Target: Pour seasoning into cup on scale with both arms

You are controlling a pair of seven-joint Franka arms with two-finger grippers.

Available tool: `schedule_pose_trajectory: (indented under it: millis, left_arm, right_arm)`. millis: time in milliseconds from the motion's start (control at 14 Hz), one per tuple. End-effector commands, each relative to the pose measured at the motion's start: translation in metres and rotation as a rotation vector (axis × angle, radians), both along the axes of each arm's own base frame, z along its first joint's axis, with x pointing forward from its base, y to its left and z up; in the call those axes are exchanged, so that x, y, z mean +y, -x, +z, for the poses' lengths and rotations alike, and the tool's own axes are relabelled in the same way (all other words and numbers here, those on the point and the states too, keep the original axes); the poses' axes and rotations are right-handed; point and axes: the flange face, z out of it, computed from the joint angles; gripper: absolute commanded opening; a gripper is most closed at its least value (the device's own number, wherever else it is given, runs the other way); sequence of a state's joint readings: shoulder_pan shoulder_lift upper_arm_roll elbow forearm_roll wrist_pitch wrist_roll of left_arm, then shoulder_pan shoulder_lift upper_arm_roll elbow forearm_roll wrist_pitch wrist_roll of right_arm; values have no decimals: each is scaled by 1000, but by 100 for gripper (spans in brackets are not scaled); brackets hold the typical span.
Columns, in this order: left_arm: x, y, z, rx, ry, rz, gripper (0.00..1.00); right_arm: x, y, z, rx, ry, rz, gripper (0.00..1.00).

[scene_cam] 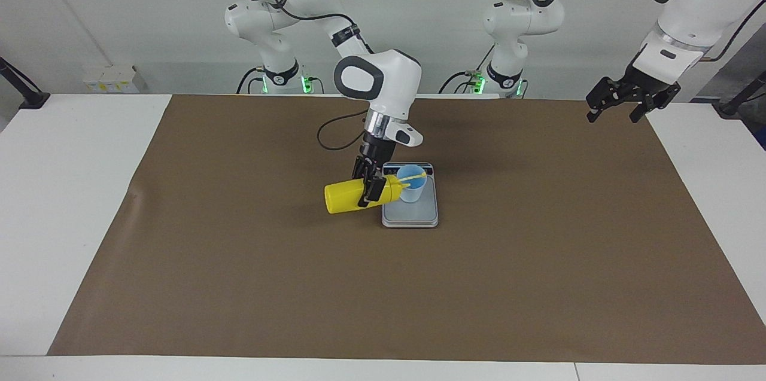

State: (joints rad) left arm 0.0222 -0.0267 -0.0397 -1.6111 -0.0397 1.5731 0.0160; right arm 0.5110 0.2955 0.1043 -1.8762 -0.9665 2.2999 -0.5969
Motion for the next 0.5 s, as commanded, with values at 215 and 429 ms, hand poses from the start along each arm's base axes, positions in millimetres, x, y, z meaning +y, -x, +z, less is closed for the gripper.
schedule_pose_trajectory:
  millis: [215, 429]
  left_arm:
    - [3, 9, 1, 4, 6, 14, 100]
    - [2, 9, 1, 4, 8, 14, 100]
  right_arm:
    - [-6, 8, 8, -7, 47, 61, 0]
    - [-6, 9, 9, 4, 75, 88, 0]
